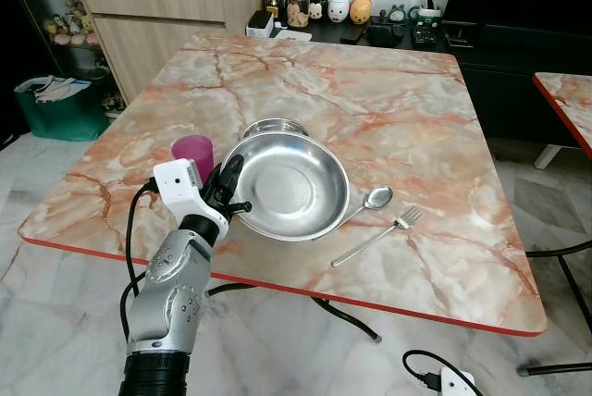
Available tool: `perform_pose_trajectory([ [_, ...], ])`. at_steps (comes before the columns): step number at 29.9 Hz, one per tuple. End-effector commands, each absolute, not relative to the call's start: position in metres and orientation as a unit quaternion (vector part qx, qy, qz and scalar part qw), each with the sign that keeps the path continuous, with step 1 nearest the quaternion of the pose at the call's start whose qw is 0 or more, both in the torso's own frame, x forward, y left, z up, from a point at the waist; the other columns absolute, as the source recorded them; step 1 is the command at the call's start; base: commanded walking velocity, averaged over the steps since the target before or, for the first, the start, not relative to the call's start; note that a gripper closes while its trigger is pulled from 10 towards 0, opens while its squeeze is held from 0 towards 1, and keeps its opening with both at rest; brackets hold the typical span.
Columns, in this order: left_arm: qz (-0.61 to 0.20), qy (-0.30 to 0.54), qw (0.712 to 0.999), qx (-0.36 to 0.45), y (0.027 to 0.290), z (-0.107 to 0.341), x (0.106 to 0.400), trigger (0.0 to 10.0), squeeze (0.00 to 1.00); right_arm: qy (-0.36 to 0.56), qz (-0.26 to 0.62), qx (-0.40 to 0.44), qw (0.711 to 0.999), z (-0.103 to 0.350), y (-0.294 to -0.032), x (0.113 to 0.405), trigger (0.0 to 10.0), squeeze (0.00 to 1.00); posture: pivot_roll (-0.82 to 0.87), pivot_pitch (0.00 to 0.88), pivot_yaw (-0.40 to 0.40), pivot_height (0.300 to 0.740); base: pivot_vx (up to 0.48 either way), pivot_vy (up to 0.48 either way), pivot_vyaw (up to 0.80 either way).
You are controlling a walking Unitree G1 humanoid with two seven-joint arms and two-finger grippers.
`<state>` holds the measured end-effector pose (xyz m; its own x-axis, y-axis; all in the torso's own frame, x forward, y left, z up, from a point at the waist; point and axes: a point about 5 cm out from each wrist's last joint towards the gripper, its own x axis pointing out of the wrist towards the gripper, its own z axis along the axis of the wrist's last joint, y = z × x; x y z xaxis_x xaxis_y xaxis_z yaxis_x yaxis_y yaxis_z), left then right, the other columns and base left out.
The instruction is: Setting the table
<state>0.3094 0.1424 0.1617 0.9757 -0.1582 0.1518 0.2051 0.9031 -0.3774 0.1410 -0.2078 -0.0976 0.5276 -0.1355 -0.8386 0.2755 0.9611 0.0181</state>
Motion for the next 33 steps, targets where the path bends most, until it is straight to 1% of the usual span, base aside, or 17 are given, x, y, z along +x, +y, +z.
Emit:
perform_pose_trajectory([
  [1, -0.102, -0.075, 0.973, -0.194, 0.1378, 0.1704, 0.3119, 10.0, 0.0, 0.477, -0.128, 0.078, 0.866, -0.0988, -0.2103, 0.1368, 10.0, 0.0, 0.05, 0.0, -0.041, 0.74, 0.0, 0.0, -0.76],
  [3, -0.101, -0.076, 0.973, -0.193, 0.1386, 0.1707, 0.3128, 10.0, 0.0, 0.476, -0.128, 0.079, 0.866, -0.0987, -0.2101, 0.1373, 10.0, 0.0, 0.06, 0.0, -0.04, 0.74, 0.0, 0.0, -0.73],
  [12, -0.094, -0.08, 0.974, -0.189, 0.1415, 0.1721, 0.315, 10.0, 0.0, 0.472, -0.129, 0.079, 0.868, -0.0981, -0.2093, 0.1392, 10.0, 0.0, 0.06, 0.0, -0.036, 0.74, 0.0, -0.027, 0.0],
  [30, -0.102, -0.084, 0.973, -0.191, 0.1372, 0.1738, 0.3168, 10.0, 0.0, 0.473, -0.128, 0.082, 0.868, -0.0985, -0.209, 0.138, 10.0, 0.0, 0.06, 0.0, -0.036, 0.74, 0.0, -0.334, 0.0],
  [33, -0.103, -0.085, 0.973, -0.191, 0.1369, 0.1738, 0.3168, 10.0, 0.0, 0.474, -0.127, 0.084, 0.867, -0.0988, -0.2086, 0.1373, 10.0, 0.0, 0.06, 0.0, -0.036, 0.74, 0.0, -0.346, -0.7],
])
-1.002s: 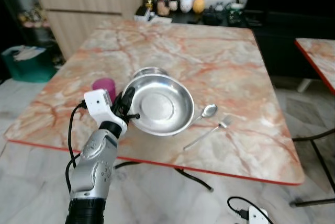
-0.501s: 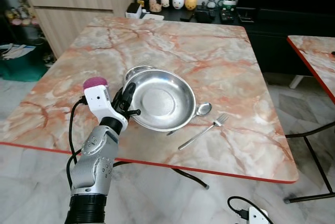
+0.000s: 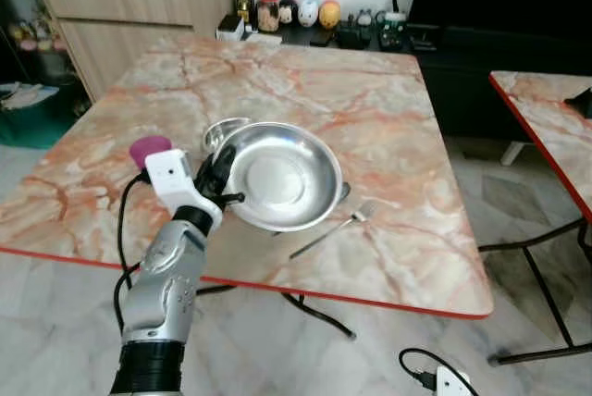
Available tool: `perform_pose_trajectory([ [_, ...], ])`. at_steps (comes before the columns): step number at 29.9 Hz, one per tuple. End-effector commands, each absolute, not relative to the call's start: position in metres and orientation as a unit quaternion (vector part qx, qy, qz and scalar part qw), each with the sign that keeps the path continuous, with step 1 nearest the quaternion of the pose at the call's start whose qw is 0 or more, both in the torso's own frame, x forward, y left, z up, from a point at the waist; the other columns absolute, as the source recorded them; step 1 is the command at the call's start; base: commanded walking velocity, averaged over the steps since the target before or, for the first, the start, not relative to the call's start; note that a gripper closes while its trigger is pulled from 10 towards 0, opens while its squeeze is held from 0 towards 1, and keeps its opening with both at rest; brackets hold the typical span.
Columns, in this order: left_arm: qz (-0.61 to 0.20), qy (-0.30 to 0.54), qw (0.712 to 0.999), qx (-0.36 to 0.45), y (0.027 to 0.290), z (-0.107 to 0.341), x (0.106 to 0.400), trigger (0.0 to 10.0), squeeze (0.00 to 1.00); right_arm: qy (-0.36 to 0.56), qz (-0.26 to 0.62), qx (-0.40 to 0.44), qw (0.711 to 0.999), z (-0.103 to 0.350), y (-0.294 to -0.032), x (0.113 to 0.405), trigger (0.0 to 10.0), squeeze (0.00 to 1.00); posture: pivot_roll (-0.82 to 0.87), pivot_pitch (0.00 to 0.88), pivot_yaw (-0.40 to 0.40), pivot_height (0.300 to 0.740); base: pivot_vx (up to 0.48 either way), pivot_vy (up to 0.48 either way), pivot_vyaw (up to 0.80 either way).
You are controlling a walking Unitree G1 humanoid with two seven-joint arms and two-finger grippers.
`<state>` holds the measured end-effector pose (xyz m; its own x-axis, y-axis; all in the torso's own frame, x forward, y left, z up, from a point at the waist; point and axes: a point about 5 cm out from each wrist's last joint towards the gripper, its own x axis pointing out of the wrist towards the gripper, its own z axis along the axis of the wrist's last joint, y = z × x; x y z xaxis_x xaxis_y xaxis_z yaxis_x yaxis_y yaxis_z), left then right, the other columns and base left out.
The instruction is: Setting the table
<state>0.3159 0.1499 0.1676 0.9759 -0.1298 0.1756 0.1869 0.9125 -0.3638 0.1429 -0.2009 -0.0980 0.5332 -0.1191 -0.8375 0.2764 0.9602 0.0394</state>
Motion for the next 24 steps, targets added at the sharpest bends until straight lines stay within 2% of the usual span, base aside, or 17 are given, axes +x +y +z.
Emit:
perform_pose_trajectory([
  [1, -0.103, -0.085, 0.973, -0.191, 0.1367, 0.1737, 0.3169, 10.0, 0.0, 0.474, -0.127, 0.085, 0.867, -0.0989, -0.2086, 0.1372, 10.0, 0.0, 0.06, 0.0, -0.036, 0.74, 0.0, -0.349, -0.77],
  [24, -0.111, -0.083, 0.972, -0.189, 0.1333, 0.1739, 0.3197, 10.0, 0.0, 0.473, -0.124, 0.084, 0.868, -0.0998, -0.206, 0.1349, 10.0, 0.0, 0.04, 0.0, -0.017, 0.74, 0.0, -0.346, -0.02],
])
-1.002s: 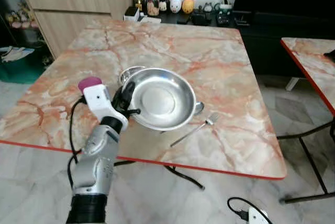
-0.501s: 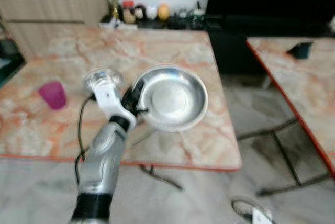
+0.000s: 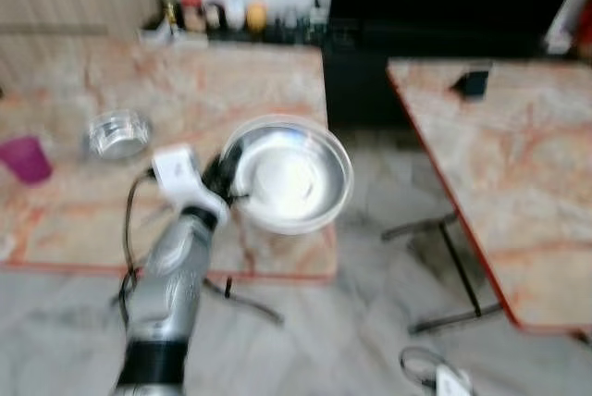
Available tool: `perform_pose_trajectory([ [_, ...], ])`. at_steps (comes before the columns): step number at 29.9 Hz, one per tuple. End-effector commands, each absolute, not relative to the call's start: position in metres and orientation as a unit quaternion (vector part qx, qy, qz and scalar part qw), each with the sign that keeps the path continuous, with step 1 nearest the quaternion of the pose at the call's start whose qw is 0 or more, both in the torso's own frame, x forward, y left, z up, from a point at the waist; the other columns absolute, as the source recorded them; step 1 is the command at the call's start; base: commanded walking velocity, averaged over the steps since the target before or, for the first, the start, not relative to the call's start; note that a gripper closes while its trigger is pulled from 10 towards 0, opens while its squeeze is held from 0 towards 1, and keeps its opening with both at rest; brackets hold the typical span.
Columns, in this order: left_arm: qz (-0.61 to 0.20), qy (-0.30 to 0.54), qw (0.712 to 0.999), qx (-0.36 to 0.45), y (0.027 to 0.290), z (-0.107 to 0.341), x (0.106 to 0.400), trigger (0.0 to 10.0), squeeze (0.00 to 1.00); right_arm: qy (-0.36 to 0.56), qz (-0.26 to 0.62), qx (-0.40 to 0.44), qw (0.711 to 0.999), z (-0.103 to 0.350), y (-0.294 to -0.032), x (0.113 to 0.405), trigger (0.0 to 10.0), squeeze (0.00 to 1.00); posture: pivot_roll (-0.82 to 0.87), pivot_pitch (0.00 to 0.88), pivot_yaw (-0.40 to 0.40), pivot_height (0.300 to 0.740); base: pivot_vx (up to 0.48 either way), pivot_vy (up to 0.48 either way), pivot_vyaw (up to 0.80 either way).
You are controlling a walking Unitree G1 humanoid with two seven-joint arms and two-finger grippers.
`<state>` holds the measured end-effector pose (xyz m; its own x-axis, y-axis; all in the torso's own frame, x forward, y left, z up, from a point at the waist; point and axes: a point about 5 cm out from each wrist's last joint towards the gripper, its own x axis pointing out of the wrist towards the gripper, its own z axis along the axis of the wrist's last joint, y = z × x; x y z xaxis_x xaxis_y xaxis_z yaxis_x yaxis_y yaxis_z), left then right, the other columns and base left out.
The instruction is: Setting the table
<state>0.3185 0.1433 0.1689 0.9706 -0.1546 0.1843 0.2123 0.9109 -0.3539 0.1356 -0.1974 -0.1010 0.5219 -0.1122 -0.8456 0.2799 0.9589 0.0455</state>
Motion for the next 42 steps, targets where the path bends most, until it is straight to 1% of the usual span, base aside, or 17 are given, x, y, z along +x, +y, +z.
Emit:
perform_pose_trajectory([
  [1, -0.111, -0.083, 0.972, -0.189, 0.1332, 0.174, 0.32, 10.0, 0.0, 0.472, -0.124, 0.085, 0.869, -0.0997, -0.206, 0.1352, 10.0, 0.0, 0.04, 0.0, -0.017, 0.74, 0.0, -0.345, 0.0],
  [26, -0.107, -0.081, 0.973, -0.189, 0.1299, 0.1744, 0.3259, 10.0, 0.0, 0.467, -0.125, 0.073, 0.872, -0.0976, -0.2073, 0.1407, 10.0, 0.0, 0.04, 0.0, -0.02, 0.74, 0.0, -0.334, 0.0],
  [30, -0.108, -0.082, 0.973, -0.189, 0.1282, 0.1744, 0.3264, 10.0, 0.0, 0.467, -0.126, 0.072, 0.872, -0.0976, -0.2076, 0.1405, 10.0, 0.0, 0.04, 0.0, -0.02, 0.74, 0.0, -0.306, 0.7],
  [42, -0.108, -0.081, 0.972, -0.19, 0.1269, 0.1744, 0.3281, 10.0, 0.0, 0.467, -0.128, 0.078, 0.871, -0.0978, -0.207, 0.1402, 10.0, 0.0, 0.04, 0.0, -0.021, 0.74, 0.0, -0.295, 0.0],
])
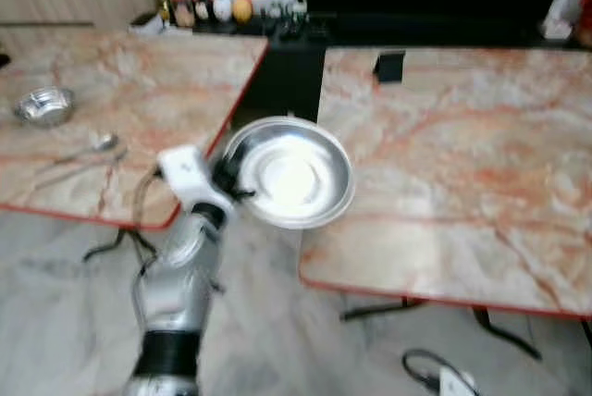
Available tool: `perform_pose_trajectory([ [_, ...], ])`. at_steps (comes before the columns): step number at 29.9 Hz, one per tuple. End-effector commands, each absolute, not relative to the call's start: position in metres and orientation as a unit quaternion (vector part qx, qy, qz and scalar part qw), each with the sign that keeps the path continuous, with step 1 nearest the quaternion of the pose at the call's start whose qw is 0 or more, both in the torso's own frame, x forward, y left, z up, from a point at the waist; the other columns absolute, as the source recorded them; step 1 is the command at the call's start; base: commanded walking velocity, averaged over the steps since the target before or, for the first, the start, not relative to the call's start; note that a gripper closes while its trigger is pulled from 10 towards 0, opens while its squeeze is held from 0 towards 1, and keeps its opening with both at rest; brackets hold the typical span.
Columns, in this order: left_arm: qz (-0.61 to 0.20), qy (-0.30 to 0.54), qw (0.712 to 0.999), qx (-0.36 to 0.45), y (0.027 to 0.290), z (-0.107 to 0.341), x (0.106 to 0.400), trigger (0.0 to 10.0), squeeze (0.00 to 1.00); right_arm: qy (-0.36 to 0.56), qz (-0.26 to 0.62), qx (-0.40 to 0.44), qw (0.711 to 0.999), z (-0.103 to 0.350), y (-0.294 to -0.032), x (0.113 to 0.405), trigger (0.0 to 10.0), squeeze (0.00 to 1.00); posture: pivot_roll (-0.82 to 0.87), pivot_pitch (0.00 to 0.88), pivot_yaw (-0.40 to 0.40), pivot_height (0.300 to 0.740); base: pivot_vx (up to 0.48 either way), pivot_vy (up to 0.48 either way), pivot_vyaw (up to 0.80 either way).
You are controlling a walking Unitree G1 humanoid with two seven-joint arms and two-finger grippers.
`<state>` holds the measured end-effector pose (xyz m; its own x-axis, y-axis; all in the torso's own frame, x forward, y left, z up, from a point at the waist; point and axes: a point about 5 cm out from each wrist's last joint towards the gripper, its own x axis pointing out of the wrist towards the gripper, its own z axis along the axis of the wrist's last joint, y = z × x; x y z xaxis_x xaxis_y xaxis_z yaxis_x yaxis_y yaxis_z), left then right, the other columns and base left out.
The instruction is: Setting the table
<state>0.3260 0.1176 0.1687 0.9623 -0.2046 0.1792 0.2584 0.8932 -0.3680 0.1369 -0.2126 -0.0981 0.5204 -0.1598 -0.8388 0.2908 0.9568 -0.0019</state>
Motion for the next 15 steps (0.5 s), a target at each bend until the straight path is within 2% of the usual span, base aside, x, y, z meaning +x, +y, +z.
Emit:
perform_pose_trajectory([
  [1, -0.109, -0.082, 0.972, -0.19, 0.1269, 0.1745, 0.3282, 10.0, 0.0, 0.467, -0.128, 0.079, 0.871, -0.0978, -0.207, 0.1402, 10.0, 0.0, 0.04, 0.0, -0.021, 0.74, 0.0, -0.292, 0.0],
  [15, -0.112, -0.084, 0.971, -0.192, 0.1257, 0.1751, 0.3292, 10.0, 0.0, 0.467, -0.128, 0.08, 0.871, -0.0979, -0.2068, 0.1399, 10.0, 0.0, 0.03, 0.0, -0.018, 0.74, 0.0, -0.29, 0.0],
])
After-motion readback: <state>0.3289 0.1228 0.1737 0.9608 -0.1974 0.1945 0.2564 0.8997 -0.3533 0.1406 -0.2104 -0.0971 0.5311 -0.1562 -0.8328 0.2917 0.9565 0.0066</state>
